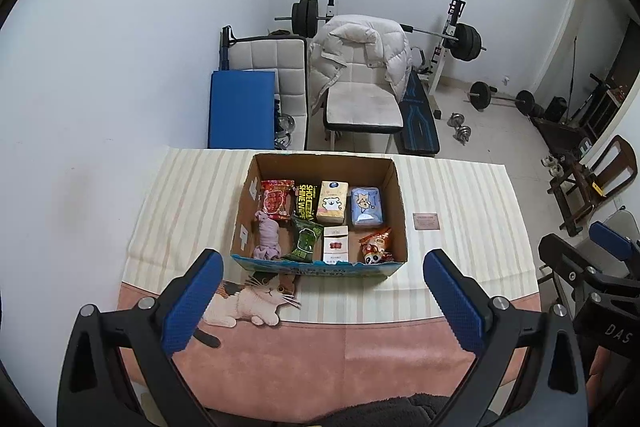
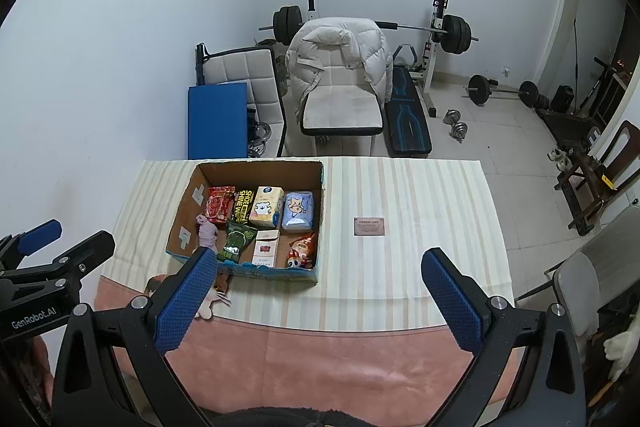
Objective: Organize soft objects
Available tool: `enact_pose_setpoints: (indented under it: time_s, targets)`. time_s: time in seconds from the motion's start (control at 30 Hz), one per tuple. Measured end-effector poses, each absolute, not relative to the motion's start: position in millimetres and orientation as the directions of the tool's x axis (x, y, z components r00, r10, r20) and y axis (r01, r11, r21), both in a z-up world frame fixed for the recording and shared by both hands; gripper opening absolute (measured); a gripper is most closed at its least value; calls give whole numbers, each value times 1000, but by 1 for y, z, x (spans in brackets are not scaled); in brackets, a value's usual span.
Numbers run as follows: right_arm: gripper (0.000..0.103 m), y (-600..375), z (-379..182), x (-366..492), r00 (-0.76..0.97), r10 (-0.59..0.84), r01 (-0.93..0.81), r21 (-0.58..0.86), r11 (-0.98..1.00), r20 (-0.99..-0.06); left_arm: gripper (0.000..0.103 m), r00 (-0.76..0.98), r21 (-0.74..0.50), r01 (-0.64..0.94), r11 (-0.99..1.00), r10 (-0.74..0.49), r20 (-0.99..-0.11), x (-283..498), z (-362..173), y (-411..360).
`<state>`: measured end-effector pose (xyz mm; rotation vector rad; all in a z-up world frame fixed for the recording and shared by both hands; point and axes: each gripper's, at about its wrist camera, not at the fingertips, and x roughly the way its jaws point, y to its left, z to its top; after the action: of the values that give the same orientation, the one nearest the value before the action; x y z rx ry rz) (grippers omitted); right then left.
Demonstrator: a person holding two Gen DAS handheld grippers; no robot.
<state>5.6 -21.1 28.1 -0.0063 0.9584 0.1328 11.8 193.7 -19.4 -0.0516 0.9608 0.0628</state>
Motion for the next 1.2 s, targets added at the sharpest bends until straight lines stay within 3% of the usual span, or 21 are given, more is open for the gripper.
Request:
enact_pose_setpoints:
  time_s: [1.2]
  targets:
    - [103,-37,40,-4,584,94,-93,48,994,-807,103,585,-3,-76,997,42,-810,6,-16,191]
